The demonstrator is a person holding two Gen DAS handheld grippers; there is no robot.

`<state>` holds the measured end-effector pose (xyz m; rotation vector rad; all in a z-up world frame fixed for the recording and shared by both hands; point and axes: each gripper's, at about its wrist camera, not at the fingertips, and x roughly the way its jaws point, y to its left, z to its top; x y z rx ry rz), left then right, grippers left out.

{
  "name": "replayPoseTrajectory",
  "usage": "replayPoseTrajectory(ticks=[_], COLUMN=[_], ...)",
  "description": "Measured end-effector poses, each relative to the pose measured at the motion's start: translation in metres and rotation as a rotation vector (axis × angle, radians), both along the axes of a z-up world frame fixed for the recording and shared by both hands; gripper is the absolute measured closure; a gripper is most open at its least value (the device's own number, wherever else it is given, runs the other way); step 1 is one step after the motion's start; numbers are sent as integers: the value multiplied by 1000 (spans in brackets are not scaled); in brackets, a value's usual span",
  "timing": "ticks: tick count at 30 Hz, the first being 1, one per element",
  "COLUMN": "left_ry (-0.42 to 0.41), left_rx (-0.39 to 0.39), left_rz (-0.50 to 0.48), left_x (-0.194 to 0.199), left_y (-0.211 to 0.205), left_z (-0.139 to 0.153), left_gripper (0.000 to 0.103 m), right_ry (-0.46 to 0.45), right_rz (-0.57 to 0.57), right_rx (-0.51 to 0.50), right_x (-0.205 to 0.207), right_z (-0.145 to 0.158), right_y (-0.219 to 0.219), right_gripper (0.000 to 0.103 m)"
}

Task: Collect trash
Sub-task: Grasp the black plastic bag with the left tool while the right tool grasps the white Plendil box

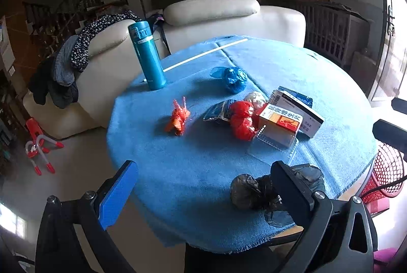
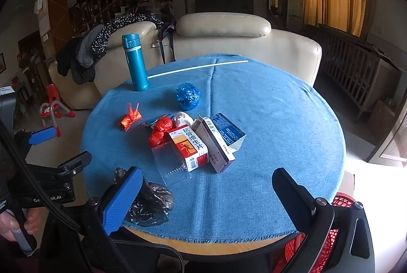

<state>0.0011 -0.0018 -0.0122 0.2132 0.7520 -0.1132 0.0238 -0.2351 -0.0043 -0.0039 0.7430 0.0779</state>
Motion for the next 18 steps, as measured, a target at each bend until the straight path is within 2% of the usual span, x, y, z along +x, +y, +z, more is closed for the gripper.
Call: replayPoseTrajectory(ticks=[7,14,15,18], left_ry=[75,166,184,240], left_rx=[-22,-66,-76,-121], left_rz=[-44,-118,-134,-183], left_x=[9,18,20,24], left_y=[-6,-13,-14,-17], left_z=[-15,-36,-40,-50], left_gripper=[0,0,0,0], right_ry=[10,42,52,106], right_rz=[-13,19,32,86], right_rx=[-18,-53,-55,-56], right_x=[11,43,50,73], right_z=[-5,-22,-28,-50], right_y=[-7,-17,-20,-28], right_gripper=[0,1,2,17])
